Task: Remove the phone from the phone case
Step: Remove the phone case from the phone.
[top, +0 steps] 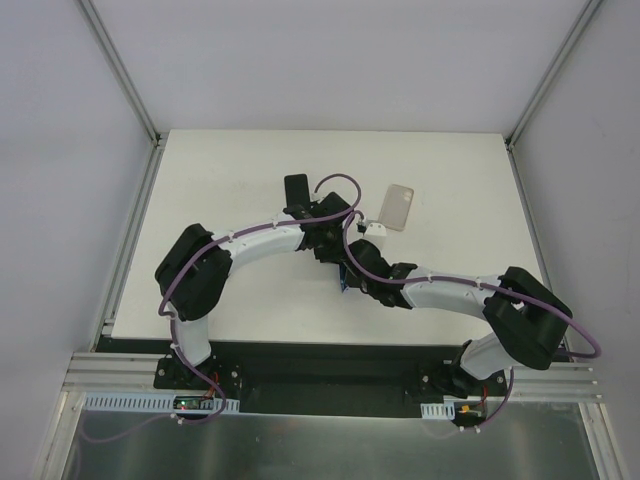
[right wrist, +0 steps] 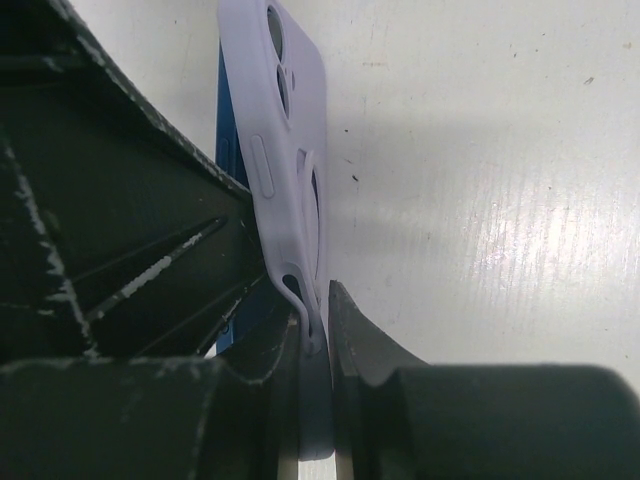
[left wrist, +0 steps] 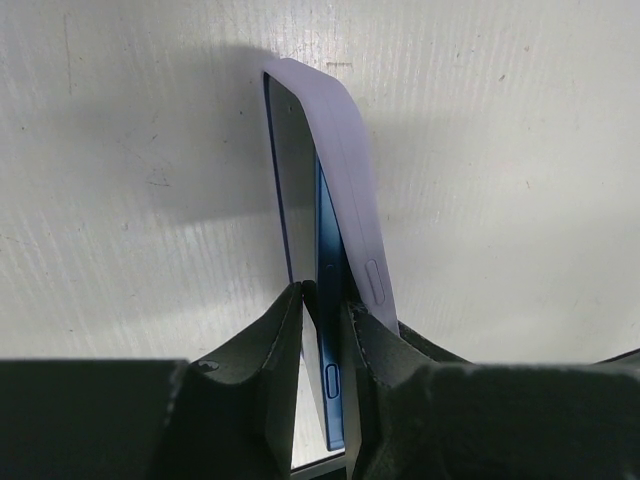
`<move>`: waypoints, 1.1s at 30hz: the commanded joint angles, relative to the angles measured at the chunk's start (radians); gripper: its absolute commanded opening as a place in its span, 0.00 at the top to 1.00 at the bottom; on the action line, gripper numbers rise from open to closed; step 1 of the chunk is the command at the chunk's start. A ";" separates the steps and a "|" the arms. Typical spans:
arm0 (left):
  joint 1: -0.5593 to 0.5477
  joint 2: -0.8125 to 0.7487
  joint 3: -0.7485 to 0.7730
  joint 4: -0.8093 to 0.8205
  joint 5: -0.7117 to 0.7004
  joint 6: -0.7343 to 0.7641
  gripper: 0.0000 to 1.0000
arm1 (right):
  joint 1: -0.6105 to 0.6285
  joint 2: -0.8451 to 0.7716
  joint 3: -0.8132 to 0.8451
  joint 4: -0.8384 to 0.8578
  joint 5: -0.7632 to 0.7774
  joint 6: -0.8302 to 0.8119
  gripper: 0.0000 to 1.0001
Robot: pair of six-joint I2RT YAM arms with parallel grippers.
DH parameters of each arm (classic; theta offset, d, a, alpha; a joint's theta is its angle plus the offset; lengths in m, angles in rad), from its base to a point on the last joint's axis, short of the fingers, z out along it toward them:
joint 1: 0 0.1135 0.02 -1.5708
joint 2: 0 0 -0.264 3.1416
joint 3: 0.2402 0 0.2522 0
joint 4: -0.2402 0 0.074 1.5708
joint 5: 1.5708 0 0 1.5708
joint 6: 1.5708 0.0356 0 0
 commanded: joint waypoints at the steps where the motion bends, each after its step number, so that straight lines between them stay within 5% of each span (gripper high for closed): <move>1: 0.077 0.166 -0.120 -0.437 -0.366 0.154 0.91 | -0.017 -0.078 -0.026 -0.158 0.099 0.013 0.99; 8: 0.077 0.158 -0.117 -0.434 -0.364 0.154 0.69 | -0.015 -0.089 -0.032 -0.155 0.102 0.008 0.99; 13: 0.077 0.163 -0.093 -0.433 -0.360 0.160 0.63 | -0.015 -0.094 -0.030 -0.151 0.099 0.002 0.99; 19: 0.080 0.213 -0.068 -0.434 -0.386 0.163 1.00 | -0.015 -0.109 -0.035 -0.145 0.106 -0.004 0.99; 33: 0.162 0.091 -0.201 -0.336 -0.269 0.185 1.00 | -0.179 -0.293 -0.240 -0.046 -0.019 -0.138 0.99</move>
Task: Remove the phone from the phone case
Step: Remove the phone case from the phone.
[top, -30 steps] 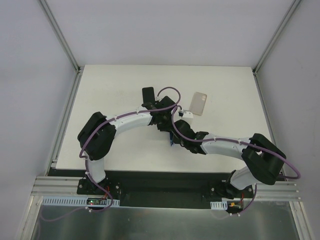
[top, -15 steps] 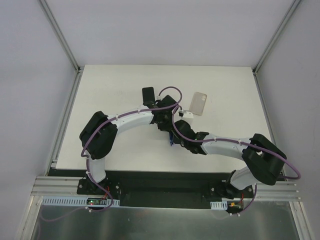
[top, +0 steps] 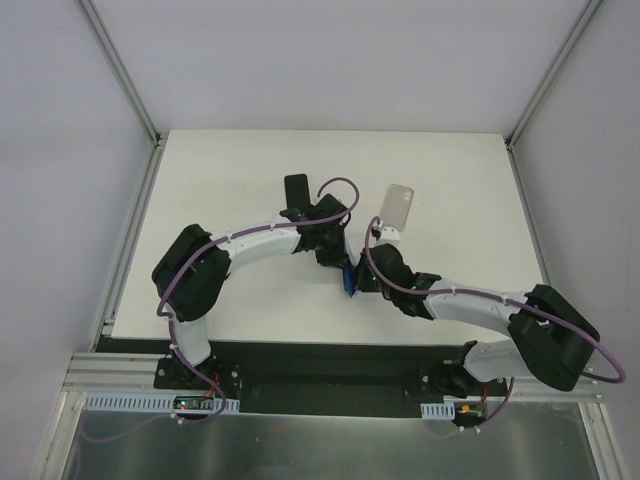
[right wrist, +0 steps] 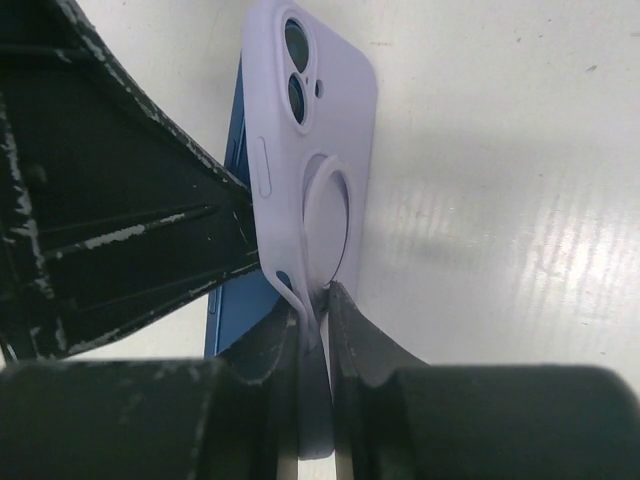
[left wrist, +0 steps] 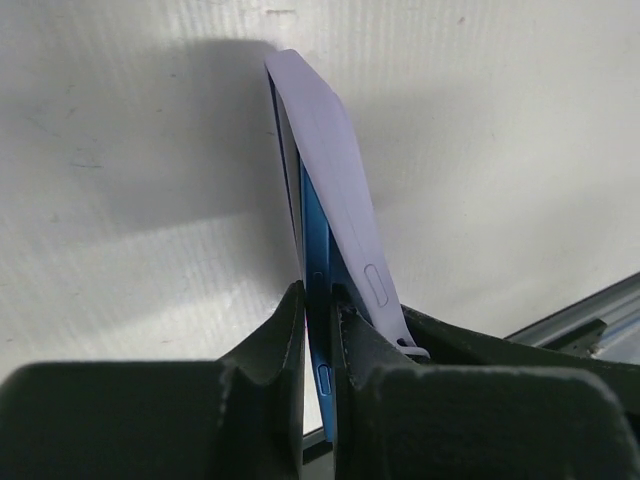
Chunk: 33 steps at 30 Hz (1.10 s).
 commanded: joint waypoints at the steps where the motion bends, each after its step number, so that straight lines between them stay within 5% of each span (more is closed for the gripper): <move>1: 0.146 0.114 -0.151 -0.394 -0.391 0.169 1.00 | -0.141 -0.188 -0.096 -0.176 0.093 -0.086 0.99; 13: 0.144 0.084 -0.164 -0.386 -0.395 0.169 1.00 | -0.216 -0.133 -0.059 -0.178 0.004 -0.225 0.99; 22: 0.141 0.046 -0.142 -0.389 -0.375 0.169 1.00 | -0.049 0.076 0.154 -0.516 0.398 -0.258 0.98; 26: 0.136 0.023 -0.135 -0.400 -0.369 0.164 1.00 | -0.036 0.136 0.192 -0.624 0.421 -0.088 0.66; 33: 0.127 0.006 -0.106 -0.409 -0.352 0.167 1.00 | -0.023 0.255 0.232 -0.731 0.412 0.052 0.64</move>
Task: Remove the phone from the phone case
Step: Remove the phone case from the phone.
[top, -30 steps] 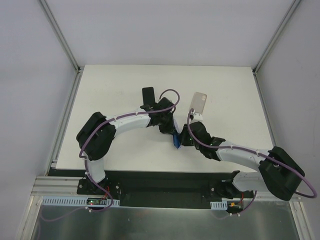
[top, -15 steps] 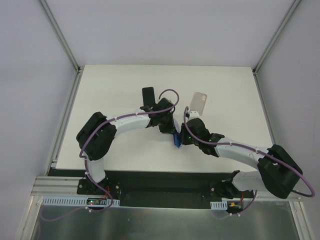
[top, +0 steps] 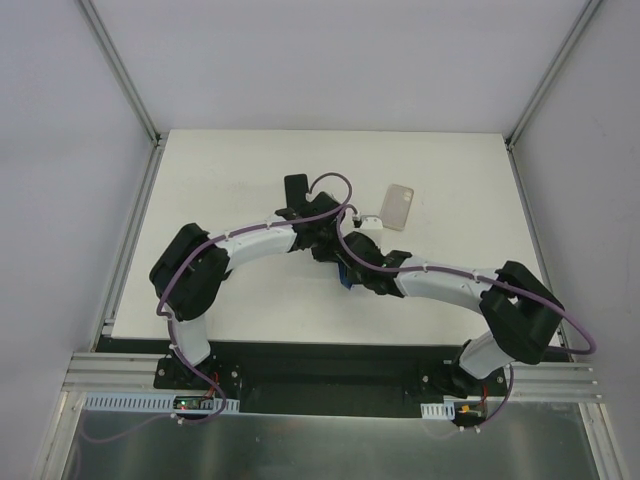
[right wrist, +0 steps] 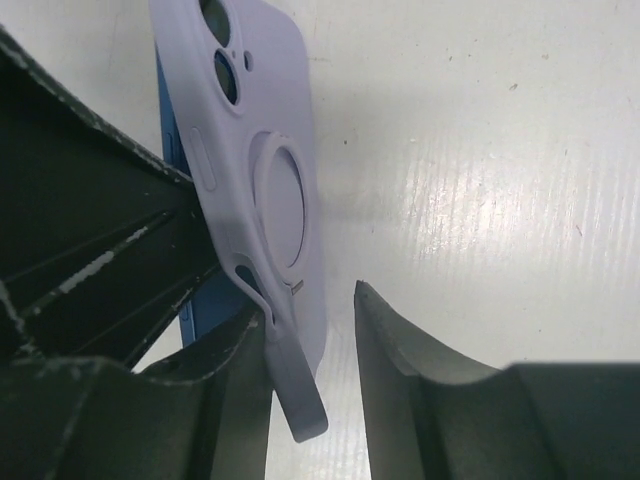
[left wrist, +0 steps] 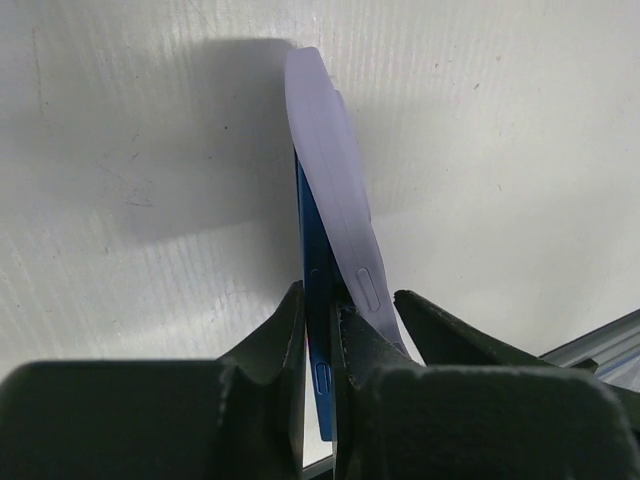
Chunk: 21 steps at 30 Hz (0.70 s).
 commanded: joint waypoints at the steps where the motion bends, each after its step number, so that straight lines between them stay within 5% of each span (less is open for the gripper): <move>1: 0.098 0.022 -0.070 -0.485 -0.337 0.196 1.00 | -0.041 0.096 -0.025 -0.383 0.257 0.076 0.68; 4: 0.096 0.017 -0.058 -0.493 -0.337 0.199 1.00 | -0.023 0.172 0.027 -0.439 0.279 0.112 0.79; 7: 0.096 0.007 -0.052 -0.496 -0.336 0.201 1.00 | -0.003 0.252 0.077 -0.507 0.277 0.138 0.80; 13: 0.096 -0.003 -0.050 -0.500 -0.345 0.205 1.00 | -0.006 0.312 0.041 -0.406 0.163 0.147 0.82; 15: 0.098 -0.004 -0.049 -0.502 -0.349 0.210 1.00 | -0.005 0.335 0.022 -0.372 0.140 0.156 0.99; 21: 0.118 -0.010 -0.064 -0.500 -0.379 0.242 1.00 | -0.040 0.242 -0.125 -0.256 0.060 0.208 0.99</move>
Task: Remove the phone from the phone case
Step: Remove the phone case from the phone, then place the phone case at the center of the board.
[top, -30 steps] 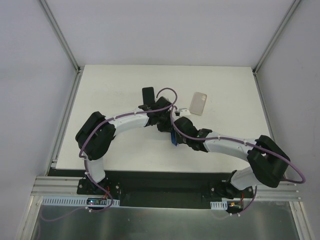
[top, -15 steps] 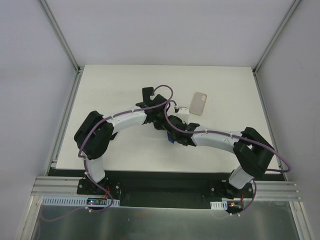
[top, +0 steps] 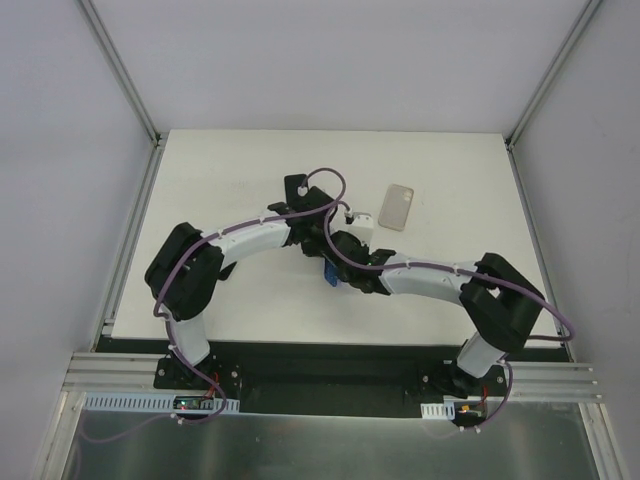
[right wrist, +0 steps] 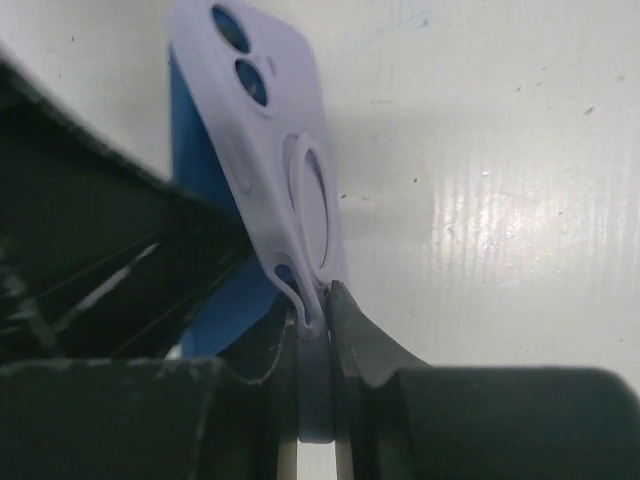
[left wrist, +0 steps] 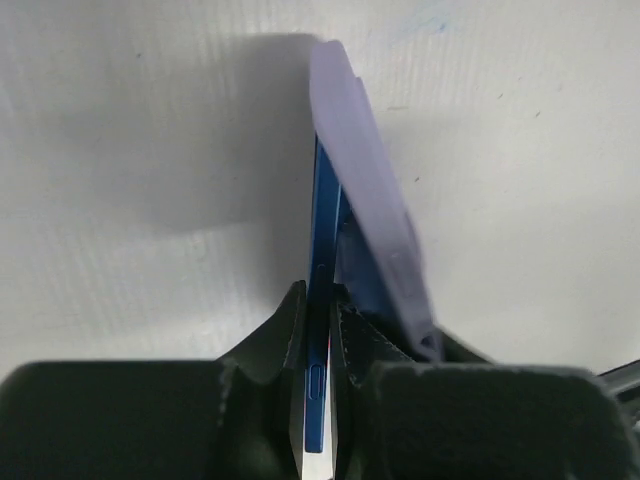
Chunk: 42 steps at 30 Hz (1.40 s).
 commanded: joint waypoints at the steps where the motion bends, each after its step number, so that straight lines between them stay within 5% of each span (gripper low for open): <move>1: 0.084 -0.010 -0.091 -0.447 -0.340 0.194 1.00 | -0.101 0.056 -0.264 -0.215 -0.043 0.067 0.99; 6: 0.120 -0.039 -0.114 -0.427 -0.317 0.250 1.00 | -0.162 -0.156 -0.395 -0.088 -0.110 0.068 0.99; 19: 0.124 -0.079 -0.052 -0.412 -0.273 0.249 1.00 | -0.217 -0.327 -0.323 -0.040 -0.136 -0.042 0.99; 29: 0.106 0.011 0.169 -0.413 -0.249 0.273 1.00 | -0.562 -0.489 -0.326 -0.084 -0.220 -0.142 0.99; 38: 0.043 0.204 0.435 -0.430 -0.249 0.319 1.00 | -0.810 -0.397 -0.315 0.021 -0.398 -0.197 0.99; 39: 0.035 0.226 0.459 -0.435 -0.254 0.322 1.00 | -0.814 -0.384 -0.308 0.021 -0.400 -0.202 0.97; 42: 0.015 0.295 0.536 -0.468 -0.259 0.318 1.00 | -0.826 -0.352 -0.292 0.015 -0.407 -0.206 0.68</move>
